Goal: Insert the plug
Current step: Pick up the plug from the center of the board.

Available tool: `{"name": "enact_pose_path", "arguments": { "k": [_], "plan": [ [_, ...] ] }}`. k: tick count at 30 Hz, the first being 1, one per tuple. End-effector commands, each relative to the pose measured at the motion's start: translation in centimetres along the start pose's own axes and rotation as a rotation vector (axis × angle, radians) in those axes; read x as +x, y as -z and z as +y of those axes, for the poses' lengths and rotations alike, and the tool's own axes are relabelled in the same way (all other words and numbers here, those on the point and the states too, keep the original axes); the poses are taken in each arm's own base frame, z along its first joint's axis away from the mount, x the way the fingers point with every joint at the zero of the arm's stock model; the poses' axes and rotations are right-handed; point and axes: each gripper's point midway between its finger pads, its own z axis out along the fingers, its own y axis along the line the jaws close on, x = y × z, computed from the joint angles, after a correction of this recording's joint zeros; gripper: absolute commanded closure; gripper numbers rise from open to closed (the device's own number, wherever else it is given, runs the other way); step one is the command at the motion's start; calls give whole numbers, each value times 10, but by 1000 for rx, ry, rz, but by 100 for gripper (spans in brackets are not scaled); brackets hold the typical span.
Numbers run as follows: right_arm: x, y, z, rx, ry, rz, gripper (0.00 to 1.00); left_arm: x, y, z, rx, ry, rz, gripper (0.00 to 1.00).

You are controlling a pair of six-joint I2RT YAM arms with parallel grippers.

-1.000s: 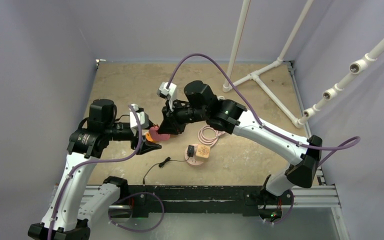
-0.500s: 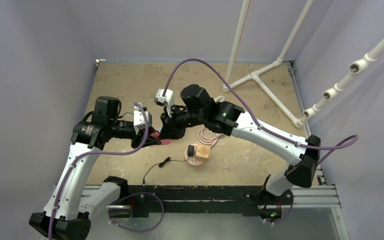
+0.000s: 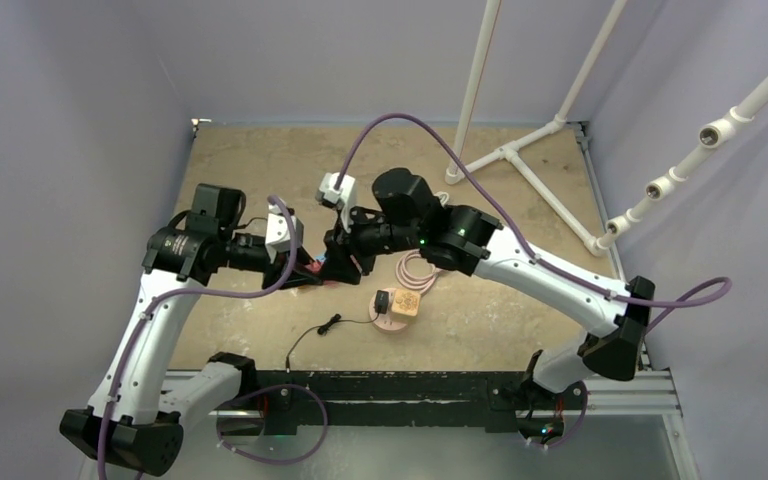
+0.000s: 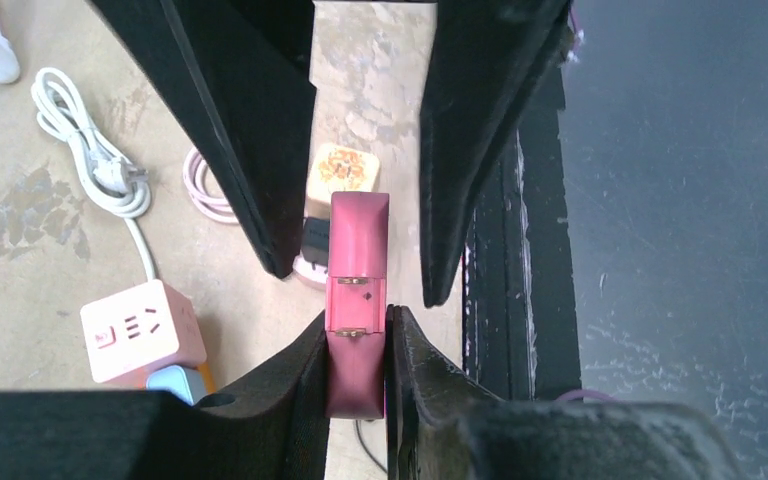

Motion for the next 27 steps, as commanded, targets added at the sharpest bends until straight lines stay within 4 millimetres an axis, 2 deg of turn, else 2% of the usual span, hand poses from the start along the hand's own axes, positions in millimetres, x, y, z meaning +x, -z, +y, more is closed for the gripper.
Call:
{"name": "enact_pose_path", "arguments": {
  "k": [1,3,4,8,12,23,26,27],
  "plan": [
    [-64,47,7,66,-32,-275,38,-46,3,4,-3,-22,-149,100],
    [-78,62,7,82,-53,-368,27,-68,4,7,-10,28,-222,100],
    [-83,70,6,92,-73,-414,25,-80,6,9,-19,39,-259,100],
    [-103,103,8,93,-123,-610,23,-120,16,13,-58,14,-391,100],
    [-113,124,19,34,-136,-743,25,-139,21,13,-38,16,-430,100],
    [-125,100,10,3,-143,-772,35,-157,30,0,-29,-33,-452,100],
    [-124,96,8,-1,-155,-777,45,-160,32,-2,-29,-32,-455,100],
    [-124,97,10,-12,-155,-783,52,-159,31,-2,-27,-19,-454,100]
  ]
}}
